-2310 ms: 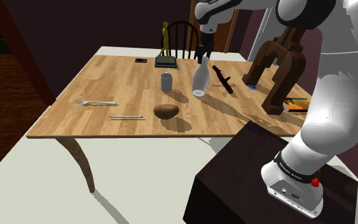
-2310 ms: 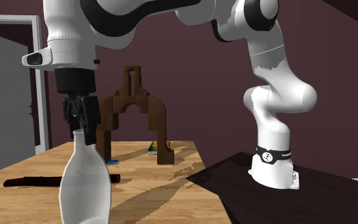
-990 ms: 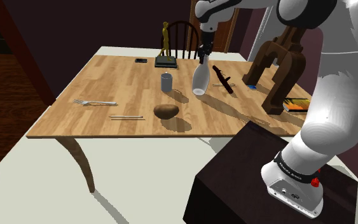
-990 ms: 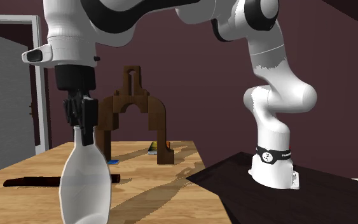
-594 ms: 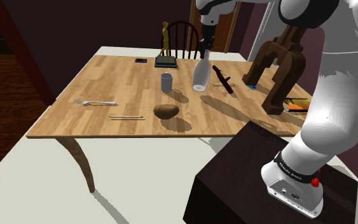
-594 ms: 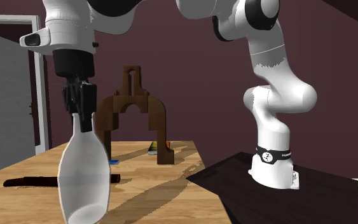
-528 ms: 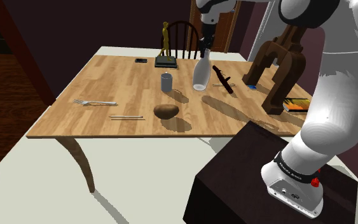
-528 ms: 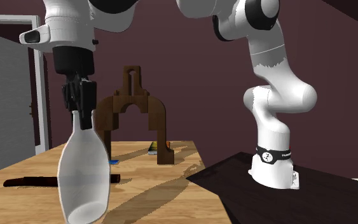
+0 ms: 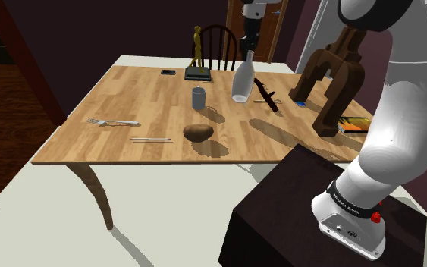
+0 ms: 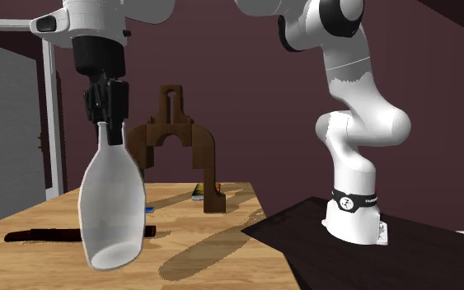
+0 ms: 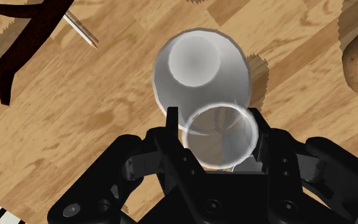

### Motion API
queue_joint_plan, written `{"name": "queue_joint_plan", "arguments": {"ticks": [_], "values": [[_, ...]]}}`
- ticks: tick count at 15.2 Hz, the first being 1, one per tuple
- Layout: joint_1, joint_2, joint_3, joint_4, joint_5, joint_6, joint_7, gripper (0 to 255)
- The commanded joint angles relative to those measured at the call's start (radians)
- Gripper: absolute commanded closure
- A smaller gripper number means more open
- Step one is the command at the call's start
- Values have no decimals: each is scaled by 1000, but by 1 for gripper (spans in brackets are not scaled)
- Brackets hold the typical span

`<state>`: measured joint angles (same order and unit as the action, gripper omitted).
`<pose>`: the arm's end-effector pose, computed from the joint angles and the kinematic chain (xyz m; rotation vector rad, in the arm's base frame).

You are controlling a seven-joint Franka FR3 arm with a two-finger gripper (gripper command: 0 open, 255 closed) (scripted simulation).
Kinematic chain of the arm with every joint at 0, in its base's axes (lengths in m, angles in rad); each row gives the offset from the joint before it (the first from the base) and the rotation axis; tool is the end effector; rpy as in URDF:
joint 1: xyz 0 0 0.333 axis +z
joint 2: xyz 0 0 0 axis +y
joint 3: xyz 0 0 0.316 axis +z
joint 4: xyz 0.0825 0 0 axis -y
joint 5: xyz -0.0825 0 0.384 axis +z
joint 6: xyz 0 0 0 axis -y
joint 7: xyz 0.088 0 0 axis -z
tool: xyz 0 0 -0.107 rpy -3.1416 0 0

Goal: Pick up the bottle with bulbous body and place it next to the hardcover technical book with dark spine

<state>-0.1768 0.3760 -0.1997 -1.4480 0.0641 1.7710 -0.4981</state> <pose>0.6287 -0.2218 0.4727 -3.1256 -0.1867 0.0717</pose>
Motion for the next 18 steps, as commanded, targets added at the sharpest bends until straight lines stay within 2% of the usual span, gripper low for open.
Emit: {"name": "queue_joint_plan", "arguments": {"ticks": [1, 9, 18], "values": [[-11, -42, -9, -55, -6, 13, -22, 255], [-72, -246, -66, -335, -46, 95, -139, 255], [-156, -412, -149, -536, -102, 138, -289, 255]]}}
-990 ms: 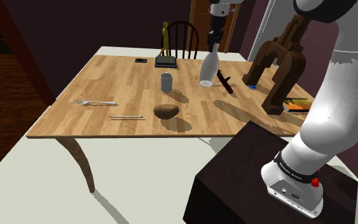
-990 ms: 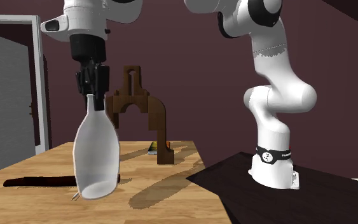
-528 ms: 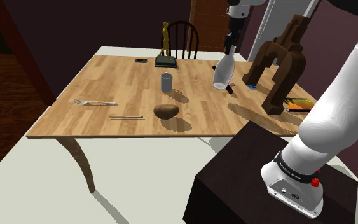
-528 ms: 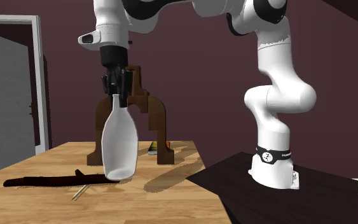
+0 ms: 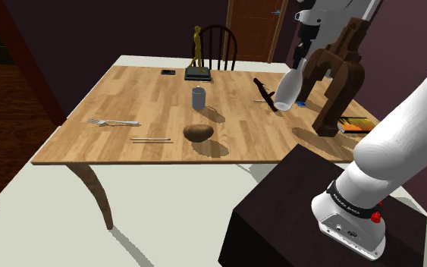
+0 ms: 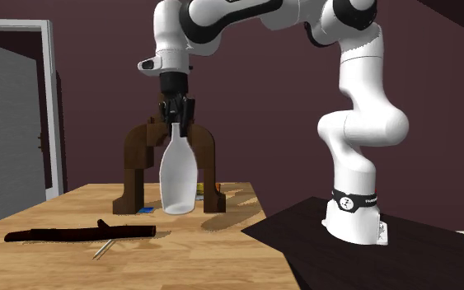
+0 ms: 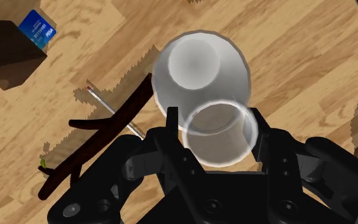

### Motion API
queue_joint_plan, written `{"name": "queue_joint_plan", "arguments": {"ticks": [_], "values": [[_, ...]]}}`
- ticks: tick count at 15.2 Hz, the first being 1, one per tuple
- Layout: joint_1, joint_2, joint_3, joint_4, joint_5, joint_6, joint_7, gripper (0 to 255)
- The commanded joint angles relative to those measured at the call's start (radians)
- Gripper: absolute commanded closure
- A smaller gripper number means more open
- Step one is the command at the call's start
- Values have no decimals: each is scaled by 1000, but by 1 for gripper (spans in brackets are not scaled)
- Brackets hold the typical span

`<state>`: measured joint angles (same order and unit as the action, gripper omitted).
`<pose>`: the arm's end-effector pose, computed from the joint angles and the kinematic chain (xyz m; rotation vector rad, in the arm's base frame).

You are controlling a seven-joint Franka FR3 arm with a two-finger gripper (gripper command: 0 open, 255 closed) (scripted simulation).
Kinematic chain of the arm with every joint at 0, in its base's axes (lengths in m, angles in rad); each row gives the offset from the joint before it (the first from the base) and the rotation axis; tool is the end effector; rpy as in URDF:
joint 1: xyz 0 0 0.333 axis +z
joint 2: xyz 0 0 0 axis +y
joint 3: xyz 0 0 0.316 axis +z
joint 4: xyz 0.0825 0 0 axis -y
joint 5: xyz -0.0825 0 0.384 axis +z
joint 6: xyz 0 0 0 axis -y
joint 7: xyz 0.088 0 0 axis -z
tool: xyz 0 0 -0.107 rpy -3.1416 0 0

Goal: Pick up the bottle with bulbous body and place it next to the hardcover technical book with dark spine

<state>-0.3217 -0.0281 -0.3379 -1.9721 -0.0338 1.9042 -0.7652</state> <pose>0.4285 -0.3370 0.4767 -3.1253 -0.1840 0.0719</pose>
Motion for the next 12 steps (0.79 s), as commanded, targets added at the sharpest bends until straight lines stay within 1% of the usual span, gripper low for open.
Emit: {"name": "queue_joint_plan", "arguments": {"ticks": [1, 6, 12], "values": [[-21, -23, -22, -28, -11, 8, -40, 255], [-74, -84, -79, -90, -45, 18, -135, 255], [-140, -127, -155, -128, -80, 24, -260, 255]]}}
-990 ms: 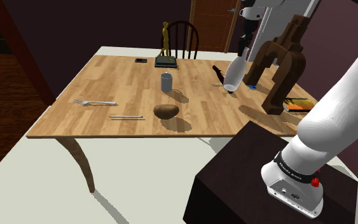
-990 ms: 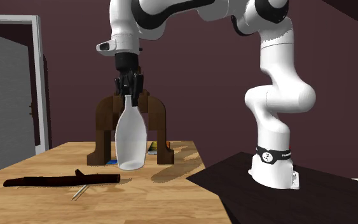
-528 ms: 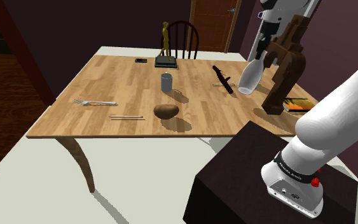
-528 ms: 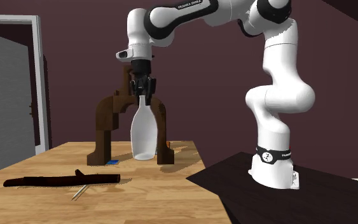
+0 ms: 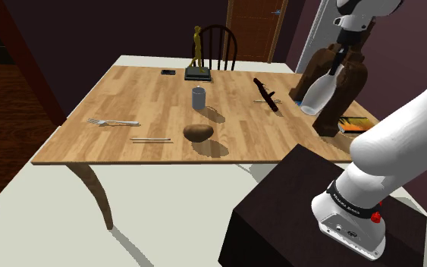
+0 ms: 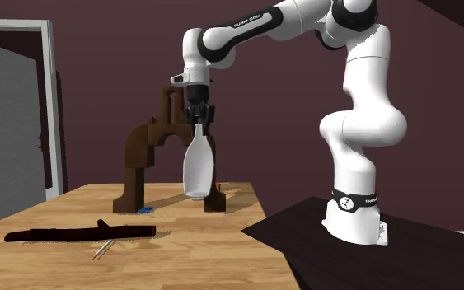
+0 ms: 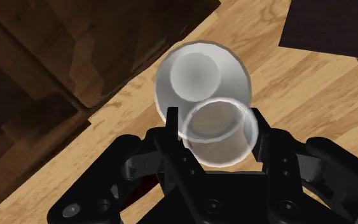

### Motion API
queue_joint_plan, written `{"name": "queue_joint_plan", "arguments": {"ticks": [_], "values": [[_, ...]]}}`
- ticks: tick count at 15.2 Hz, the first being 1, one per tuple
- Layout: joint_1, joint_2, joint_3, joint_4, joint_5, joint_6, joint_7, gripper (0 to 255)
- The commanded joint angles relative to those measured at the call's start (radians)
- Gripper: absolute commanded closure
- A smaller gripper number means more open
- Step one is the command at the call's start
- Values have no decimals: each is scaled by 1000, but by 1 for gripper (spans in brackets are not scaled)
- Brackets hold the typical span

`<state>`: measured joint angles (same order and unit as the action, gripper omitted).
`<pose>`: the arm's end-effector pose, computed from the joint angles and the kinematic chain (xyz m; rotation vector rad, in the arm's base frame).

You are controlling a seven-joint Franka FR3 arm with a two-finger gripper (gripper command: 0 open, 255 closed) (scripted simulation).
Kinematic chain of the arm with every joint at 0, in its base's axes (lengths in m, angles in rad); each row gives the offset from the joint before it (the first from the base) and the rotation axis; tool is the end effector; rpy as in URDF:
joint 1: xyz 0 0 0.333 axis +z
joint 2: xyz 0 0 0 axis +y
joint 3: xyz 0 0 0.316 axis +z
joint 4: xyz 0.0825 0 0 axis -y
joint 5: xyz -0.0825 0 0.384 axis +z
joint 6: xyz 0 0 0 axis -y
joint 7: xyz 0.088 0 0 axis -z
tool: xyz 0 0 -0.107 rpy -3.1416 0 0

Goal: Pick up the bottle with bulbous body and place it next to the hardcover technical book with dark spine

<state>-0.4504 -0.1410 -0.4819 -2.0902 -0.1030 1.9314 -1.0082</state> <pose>0.2944 -0.4206 0.4752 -3.1260 -0.1862 0.0682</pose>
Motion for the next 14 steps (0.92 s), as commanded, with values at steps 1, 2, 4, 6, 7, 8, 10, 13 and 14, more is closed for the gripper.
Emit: {"name": "queue_joint_plan", "arguments": {"ticks": [1, 2, 4, 6, 7, 8, 10, 13, 14], "values": [[-22, -18, -25, -12, -16, -2, -40, 255], [-33, -20, -39, -14, -20, -1, -63, 255], [-54, -22, -68, -13, -27, 0, -109, 255], [-74, -19, -98, -7, -31, 1, -158, 255], [-85, -16, -113, -3, -32, 2, -184, 255], [-95, -12, -128, 2, -32, 3, -209, 255], [-115, 1, -160, 16, -30, 4, -263, 255], [-143, 31, -209, 46, -17, 6, -347, 255], [-153, 44, -225, 58, -10, 6, -377, 255]]}}
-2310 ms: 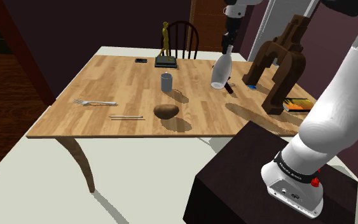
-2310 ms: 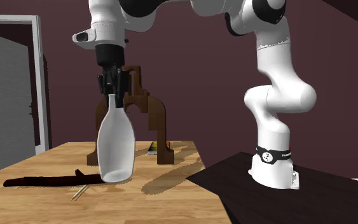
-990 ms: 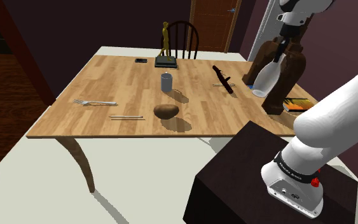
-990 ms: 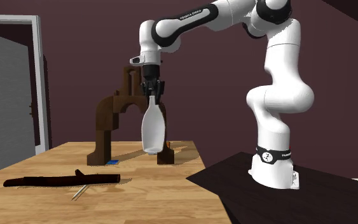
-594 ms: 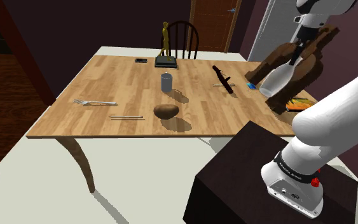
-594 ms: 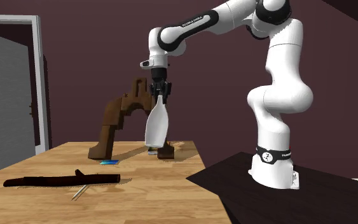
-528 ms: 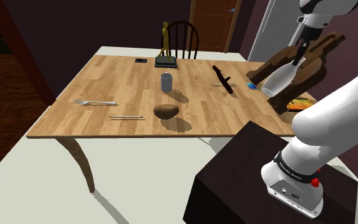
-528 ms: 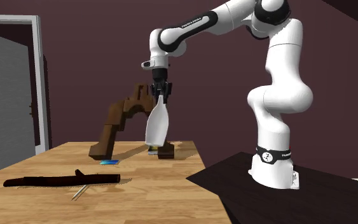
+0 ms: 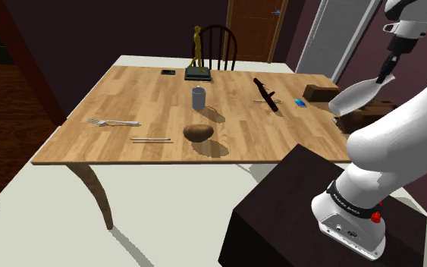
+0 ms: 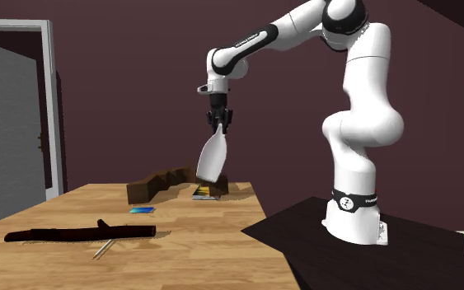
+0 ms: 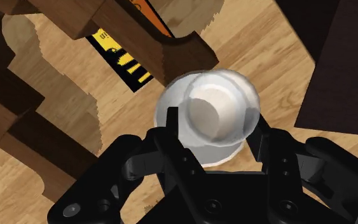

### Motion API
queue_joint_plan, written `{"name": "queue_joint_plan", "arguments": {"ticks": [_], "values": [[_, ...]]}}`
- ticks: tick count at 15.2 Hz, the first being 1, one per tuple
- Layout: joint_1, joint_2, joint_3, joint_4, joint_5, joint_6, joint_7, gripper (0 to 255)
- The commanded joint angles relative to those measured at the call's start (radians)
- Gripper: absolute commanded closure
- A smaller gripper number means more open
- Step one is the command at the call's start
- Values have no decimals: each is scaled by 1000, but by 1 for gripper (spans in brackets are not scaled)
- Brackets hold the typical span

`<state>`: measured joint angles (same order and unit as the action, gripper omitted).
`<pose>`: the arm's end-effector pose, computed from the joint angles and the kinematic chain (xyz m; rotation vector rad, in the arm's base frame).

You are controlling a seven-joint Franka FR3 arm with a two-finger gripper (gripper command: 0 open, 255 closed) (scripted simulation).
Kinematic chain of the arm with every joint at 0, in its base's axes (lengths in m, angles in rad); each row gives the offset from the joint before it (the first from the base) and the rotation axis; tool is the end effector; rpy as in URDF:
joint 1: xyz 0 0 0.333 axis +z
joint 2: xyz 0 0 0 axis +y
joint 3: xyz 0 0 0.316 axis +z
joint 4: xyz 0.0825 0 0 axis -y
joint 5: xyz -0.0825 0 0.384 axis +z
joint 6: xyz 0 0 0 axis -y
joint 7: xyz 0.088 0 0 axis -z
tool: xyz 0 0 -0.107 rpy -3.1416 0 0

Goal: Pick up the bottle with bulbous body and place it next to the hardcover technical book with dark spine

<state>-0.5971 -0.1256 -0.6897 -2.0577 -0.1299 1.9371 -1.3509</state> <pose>0.1292 -0.5079 0.4762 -3.1249 -0.1827 0.0705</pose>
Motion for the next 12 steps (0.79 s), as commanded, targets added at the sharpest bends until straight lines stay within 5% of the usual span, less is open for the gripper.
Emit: {"name": "queue_joint_plan", "arguments": {"ticks": [1, 12], "values": [[-16, 43, -34, 39, 25, 0, -64, 255], [-192, 309, -172, 266, 227, -30, -443, 255]]}}
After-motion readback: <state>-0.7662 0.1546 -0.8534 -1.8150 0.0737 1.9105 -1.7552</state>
